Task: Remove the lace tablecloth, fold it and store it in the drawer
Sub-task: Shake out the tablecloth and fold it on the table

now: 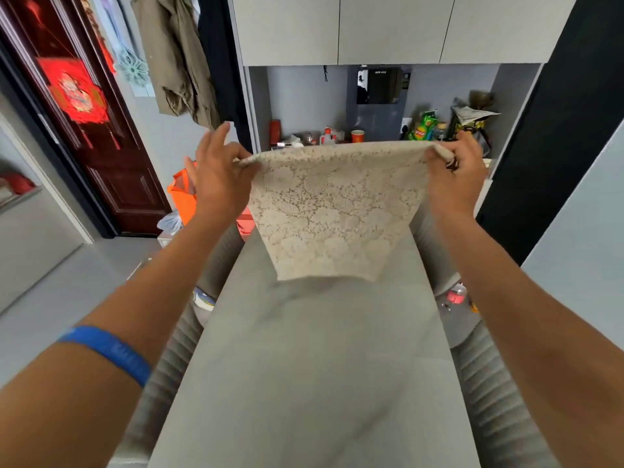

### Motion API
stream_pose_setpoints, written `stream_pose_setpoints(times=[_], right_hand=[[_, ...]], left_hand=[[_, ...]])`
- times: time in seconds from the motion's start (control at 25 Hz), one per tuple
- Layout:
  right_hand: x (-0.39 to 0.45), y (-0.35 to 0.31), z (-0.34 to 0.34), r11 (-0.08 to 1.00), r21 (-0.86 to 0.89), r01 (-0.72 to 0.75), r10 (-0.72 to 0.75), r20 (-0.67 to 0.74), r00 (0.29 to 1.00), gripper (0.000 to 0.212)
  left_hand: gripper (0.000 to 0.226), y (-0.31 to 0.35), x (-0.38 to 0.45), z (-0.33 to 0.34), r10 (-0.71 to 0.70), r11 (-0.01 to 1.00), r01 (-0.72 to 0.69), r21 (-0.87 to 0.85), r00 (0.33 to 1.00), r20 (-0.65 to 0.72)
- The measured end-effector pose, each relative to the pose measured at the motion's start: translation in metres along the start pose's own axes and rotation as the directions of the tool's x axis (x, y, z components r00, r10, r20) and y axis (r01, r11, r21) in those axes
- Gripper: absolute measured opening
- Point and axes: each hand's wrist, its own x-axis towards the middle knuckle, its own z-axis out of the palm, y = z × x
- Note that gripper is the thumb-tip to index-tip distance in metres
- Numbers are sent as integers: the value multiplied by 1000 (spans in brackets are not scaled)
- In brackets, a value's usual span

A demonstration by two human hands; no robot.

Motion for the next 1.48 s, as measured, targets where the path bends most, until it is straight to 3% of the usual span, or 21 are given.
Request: stream_pose_setpoints(times=[0.08, 0.2, 0.32, 0.36, 0.44, 0.52, 0.56, 0.64, 0.76, 0.92, 1.12, 1.32, 1.48], right_hand=[[-25, 30, -14, 999, 35, -5, 3, 42, 999, 9], [-102, 102, -34, 997, -76, 5, 6, 142, 990, 18], [-212, 182, -57, 949, -290, -121, 200, 261, 944, 22], [-252, 206, -68, 888, -433, -156, 314, 322, 893, 25], [-337, 240, -95, 699, -702, -136, 574, 437, 693, 40], [-405, 252, -118, 591, -792, -152, 725, 440, 529, 48], [-428, 248, -124, 580, -792, -188, 755, 436, 490, 48], [-451, 228, -122, 595, -769, -234, 759, 441, 480, 46], [-454, 190, -106, 671, -703, -235, 693, 484, 534, 45], [-440, 143, -105, 788, -590, -175, 556, 563, 611, 43], [-396, 106, -115, 851, -494, -177, 475, 582, 660, 40], [-344, 105, -166, 906, -406, -120, 368, 614, 698, 39], [-300, 128, -233, 947, -320, -25, 246, 673, 697, 41]], left_hand=[[11, -16, -37, 11, 52, 998, -53, 26, 998, 22], [10, -52, -130, 41, 21, 998, -30, 52, 986, 163], [14, -100, -249, 71, -81, 993, 41, 107, 910, 406], [11, -116, -295, 75, -131, 988, 74, 136, 864, 486], [16, -140, -385, 74, -266, 961, 150, 234, 739, 619], [30, -154, -450, 70, -334, 938, 145, 315, 624, 707], [39, -154, -468, 67, -361, 927, 141, 347, 580, 730], [52, -151, -481, 63, -411, 907, 156, 391, 528, 744], [58, -138, -473, 62, -385, 923, 216, 320, 542, 747], [59, -97, -449, 45, -315, 944, 291, 158, 643, 699], [61, -51, -423, 31, -257, 953, 300, 40, 734, 628], [67, 24, -410, 56, -277, 954, 295, 54, 800, 531], [75, 110, -419, 97, -343, 931, 359, 63, 803, 488]])
